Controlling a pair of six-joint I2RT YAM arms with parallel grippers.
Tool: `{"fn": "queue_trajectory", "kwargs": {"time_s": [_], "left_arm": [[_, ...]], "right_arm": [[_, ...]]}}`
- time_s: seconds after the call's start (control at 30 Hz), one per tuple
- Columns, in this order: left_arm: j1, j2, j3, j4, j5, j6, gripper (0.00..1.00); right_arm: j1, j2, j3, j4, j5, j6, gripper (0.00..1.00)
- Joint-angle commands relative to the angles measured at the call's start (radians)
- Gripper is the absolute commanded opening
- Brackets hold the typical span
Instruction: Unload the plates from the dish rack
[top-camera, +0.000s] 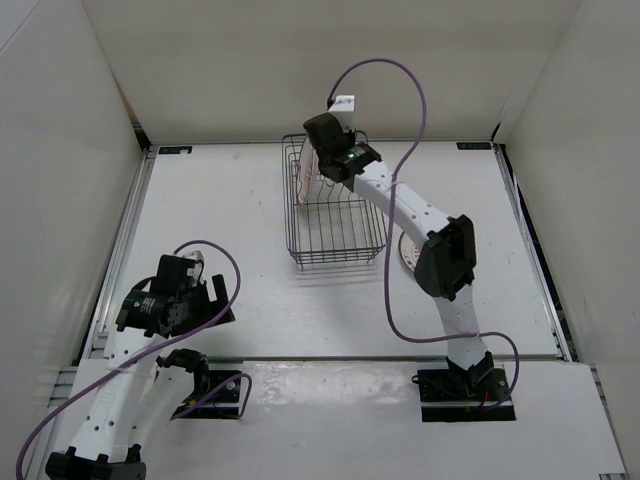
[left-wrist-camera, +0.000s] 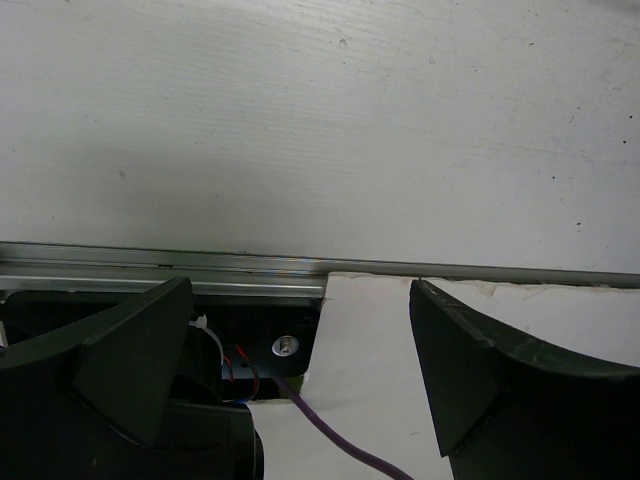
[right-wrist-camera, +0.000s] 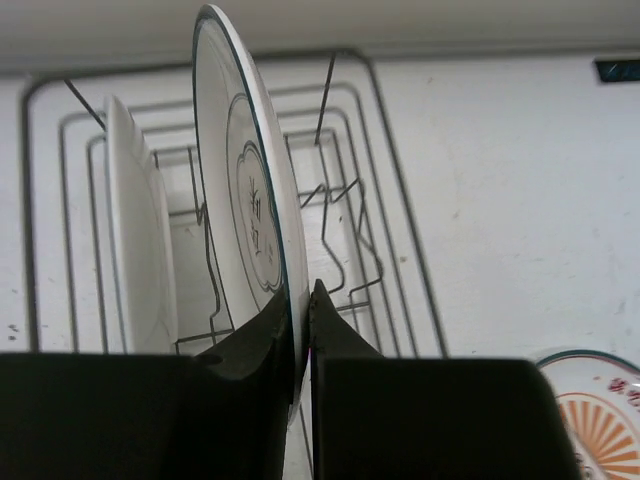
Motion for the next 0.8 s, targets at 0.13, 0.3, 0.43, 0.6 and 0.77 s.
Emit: {"fn": "queue_trajectory", "kwargs": {"time_s": [0.13, 0.3, 0.43, 0.6, 0.77], "left_arm": [[0.005, -0.005, -0.006, 0.017, 0.018, 0.006, 1.0], [0.006, -0.019, -0.003, 0.012, 0.013, 0.003, 1.0], [0.006, -0.034, -0.001, 0.007, 0.007, -0.005, 1.0], [0.008, -0.056, -0.006, 0.003, -0.001, -0.011, 1.0], [0.008, -0.051, -0.006, 0.003, -0.008, -0.012, 1.0]], "right_arm": [[0.002, -0.405, -0.127, 0.031, 0.053, -0.043, 0.0], [-0.004, -0.876, -0.575, 0.023, -0.174, 0.15, 0.0], [0.0, -1.184, -1.101, 0.101, -0.508, 0.279, 0.0], [0.014, -1.492, -1.473, 0.21, -0.787, 0.439, 0.0], [0.029, -1.667, -1.756, 0.235, -0.801, 0.528, 0.0]]}}
